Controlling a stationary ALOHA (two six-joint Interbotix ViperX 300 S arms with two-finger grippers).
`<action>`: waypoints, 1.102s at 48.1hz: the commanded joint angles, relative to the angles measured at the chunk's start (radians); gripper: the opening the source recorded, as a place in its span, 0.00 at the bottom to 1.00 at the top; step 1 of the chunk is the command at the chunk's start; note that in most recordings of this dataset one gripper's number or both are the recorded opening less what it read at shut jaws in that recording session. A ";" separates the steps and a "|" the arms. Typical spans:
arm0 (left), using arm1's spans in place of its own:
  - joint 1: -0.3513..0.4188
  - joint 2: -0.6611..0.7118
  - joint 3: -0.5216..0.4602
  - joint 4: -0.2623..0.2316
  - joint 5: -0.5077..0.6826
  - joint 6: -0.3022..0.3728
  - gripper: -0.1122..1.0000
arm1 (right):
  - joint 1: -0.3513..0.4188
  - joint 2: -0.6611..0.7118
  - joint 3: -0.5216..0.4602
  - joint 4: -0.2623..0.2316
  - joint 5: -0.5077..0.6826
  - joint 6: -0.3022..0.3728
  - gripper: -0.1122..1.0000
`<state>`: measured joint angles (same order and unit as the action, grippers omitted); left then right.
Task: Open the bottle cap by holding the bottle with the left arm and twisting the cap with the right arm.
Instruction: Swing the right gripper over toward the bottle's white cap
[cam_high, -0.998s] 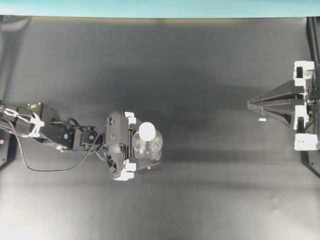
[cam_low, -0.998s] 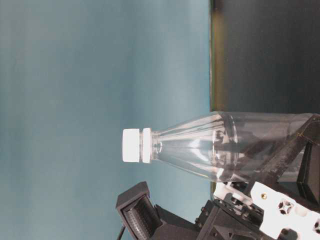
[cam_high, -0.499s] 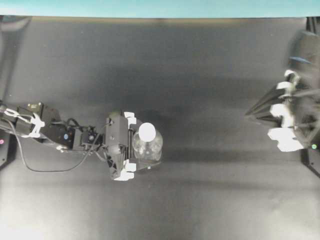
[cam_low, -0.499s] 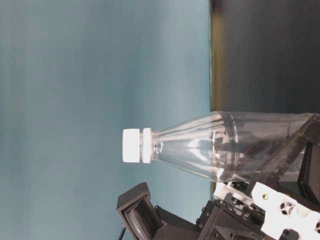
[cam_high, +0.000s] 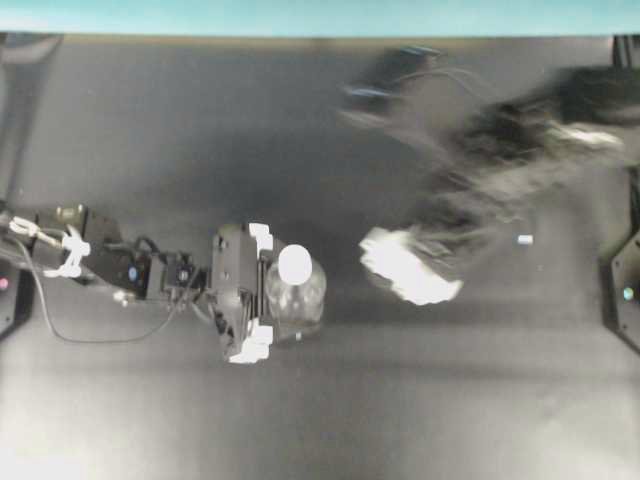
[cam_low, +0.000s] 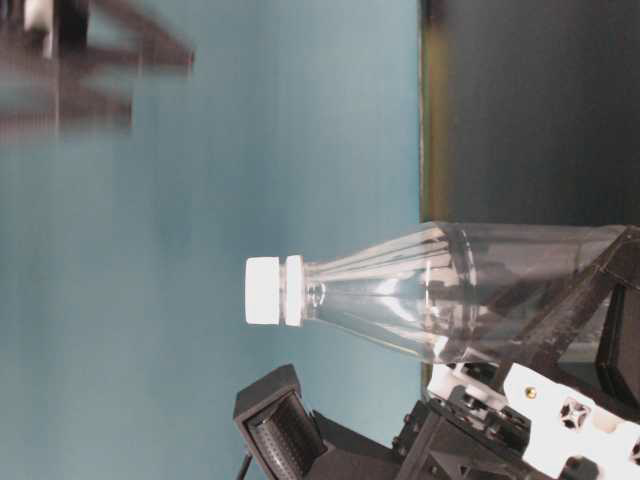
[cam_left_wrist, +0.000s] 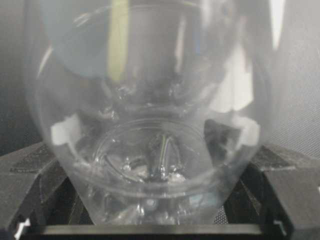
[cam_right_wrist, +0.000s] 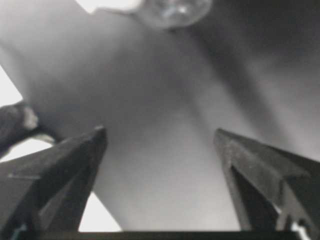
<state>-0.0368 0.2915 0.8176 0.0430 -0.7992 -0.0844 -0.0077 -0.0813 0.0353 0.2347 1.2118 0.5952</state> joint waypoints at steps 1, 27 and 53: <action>-0.009 -0.003 -0.009 0.003 -0.005 -0.002 0.84 | -0.005 0.083 -0.130 0.006 0.061 0.066 0.83; -0.009 -0.002 -0.011 0.003 -0.005 -0.002 0.84 | -0.009 0.364 -0.371 0.005 0.133 0.158 0.82; -0.006 -0.002 -0.011 0.003 -0.003 -0.002 0.84 | 0.000 0.379 -0.367 -0.012 0.150 0.141 0.46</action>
<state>-0.0399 0.2930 0.8145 0.0430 -0.7992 -0.0874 -0.0199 0.2961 -0.3237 0.2255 1.3591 0.7455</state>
